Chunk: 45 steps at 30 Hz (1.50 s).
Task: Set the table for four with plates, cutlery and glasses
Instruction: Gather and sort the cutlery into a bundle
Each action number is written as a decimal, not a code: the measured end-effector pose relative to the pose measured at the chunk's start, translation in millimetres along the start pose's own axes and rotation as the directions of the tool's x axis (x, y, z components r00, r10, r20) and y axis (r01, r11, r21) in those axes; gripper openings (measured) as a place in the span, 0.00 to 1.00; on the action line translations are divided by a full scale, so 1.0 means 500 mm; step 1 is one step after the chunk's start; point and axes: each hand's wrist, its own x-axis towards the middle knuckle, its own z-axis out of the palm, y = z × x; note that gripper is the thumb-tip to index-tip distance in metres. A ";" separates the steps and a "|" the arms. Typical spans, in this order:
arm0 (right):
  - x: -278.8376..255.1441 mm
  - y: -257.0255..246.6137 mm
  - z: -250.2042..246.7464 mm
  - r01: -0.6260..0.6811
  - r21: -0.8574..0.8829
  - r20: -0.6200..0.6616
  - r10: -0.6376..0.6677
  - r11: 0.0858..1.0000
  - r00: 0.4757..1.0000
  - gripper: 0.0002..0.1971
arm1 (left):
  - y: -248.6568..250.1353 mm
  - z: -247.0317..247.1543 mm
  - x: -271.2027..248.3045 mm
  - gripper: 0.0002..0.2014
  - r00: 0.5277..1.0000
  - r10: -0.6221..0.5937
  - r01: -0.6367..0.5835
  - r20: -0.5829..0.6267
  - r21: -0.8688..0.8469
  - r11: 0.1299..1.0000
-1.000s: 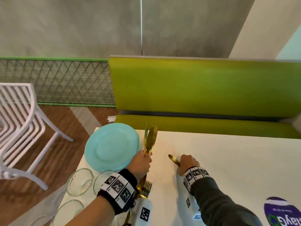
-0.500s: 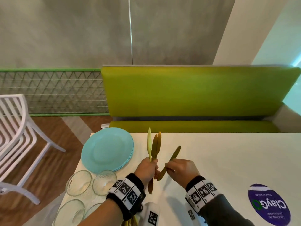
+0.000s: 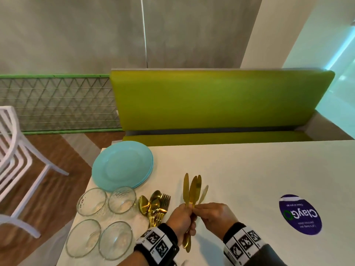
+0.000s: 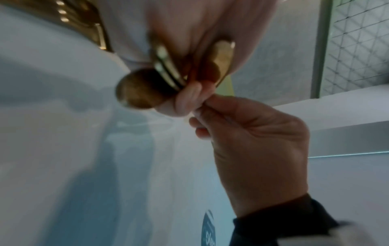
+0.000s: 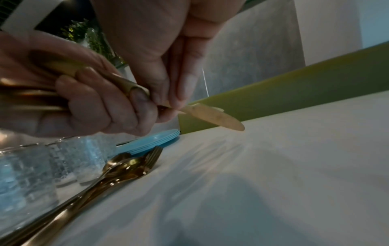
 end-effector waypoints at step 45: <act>0.012 -0.118 0.110 -0.898 0.145 0.432 0.790 0.415 0.435 0.07 | -0.107 -0.101 -0.003 0.11 0.936 0.213 0.045 -0.281 0.693 0.719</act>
